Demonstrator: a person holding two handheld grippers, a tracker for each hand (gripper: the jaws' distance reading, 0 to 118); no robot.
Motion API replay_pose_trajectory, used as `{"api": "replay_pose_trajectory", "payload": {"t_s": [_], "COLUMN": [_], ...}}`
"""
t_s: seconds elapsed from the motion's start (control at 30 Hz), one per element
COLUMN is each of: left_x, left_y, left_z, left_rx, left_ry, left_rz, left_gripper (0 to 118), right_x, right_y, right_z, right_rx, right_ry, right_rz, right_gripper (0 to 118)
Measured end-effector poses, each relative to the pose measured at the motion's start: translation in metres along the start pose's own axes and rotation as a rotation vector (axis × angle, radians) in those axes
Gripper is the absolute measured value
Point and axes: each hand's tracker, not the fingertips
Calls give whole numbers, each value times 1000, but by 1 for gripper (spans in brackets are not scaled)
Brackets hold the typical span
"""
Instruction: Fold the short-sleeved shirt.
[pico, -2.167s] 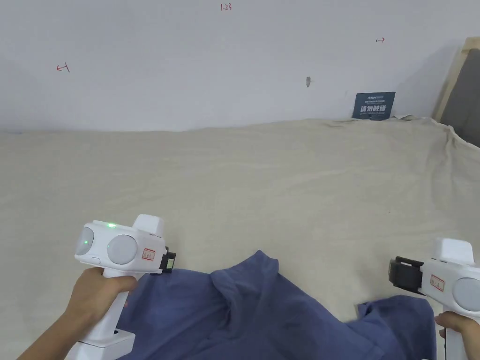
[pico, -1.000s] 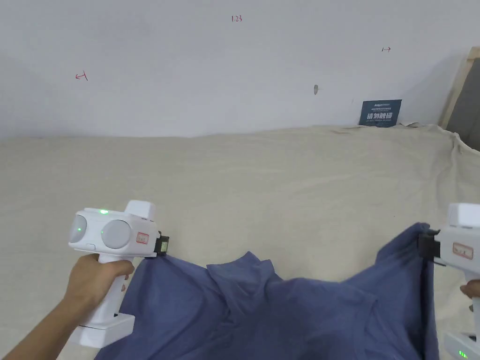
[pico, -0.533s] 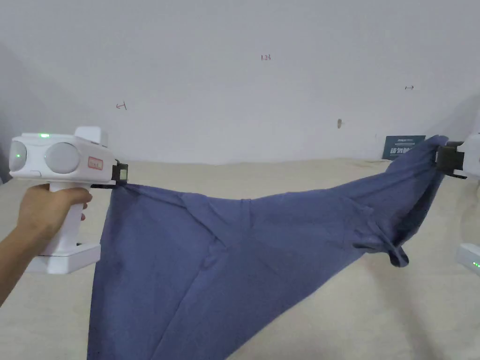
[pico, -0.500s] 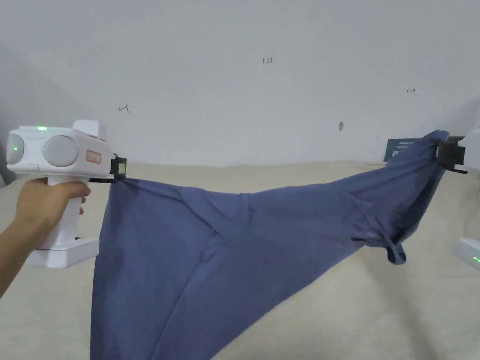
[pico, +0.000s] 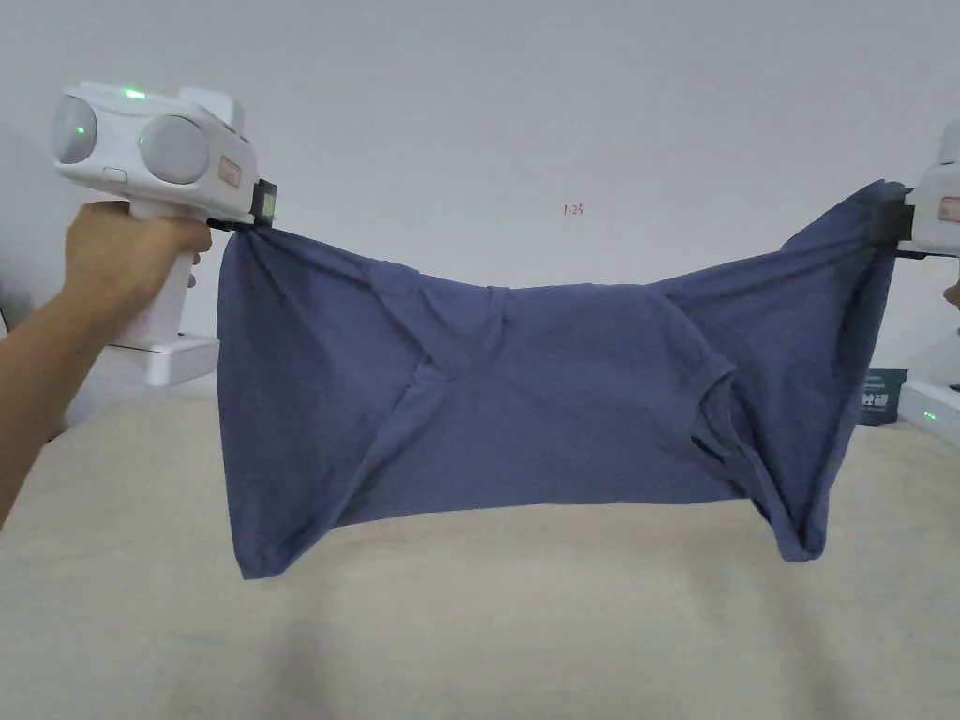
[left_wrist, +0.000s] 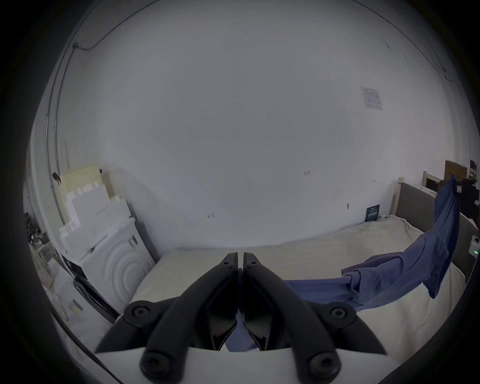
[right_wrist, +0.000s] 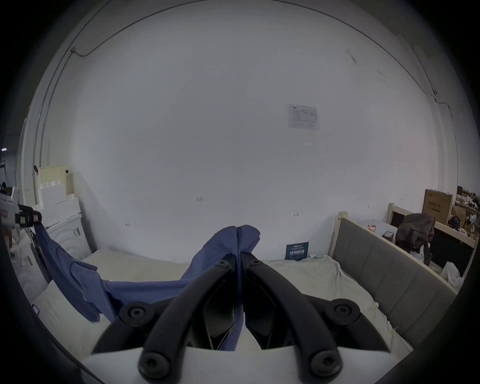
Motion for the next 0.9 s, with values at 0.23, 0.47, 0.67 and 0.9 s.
{"api": "replay_pose_trajectory", "payload": {"t_s": [0.23, 0.47, 0.67, 0.9], "left_x": [16, 41, 56, 52], "left_y": [-45, -171, -290, -413], "left_z": [-38, -62, -32, 12], "left_rx": [-40, -212, -346, -524], "left_ry": [-30, -101, -171, -188], "left_rz": [-10, 38, 53, 86], "left_gripper": [0, 0, 0, 0], "right_x": [-5, -3, 1, 11], "right_y": [-38, -142, -251, -357], "right_z": [-27, -30, 8, 87], "right_rx": [-31, -188, -348, -498], "right_ry": [-14, -8, 10, 20], "right_rz": [21, -1, -23, -92], "right_gripper": [2, 2, 2, 2]}}
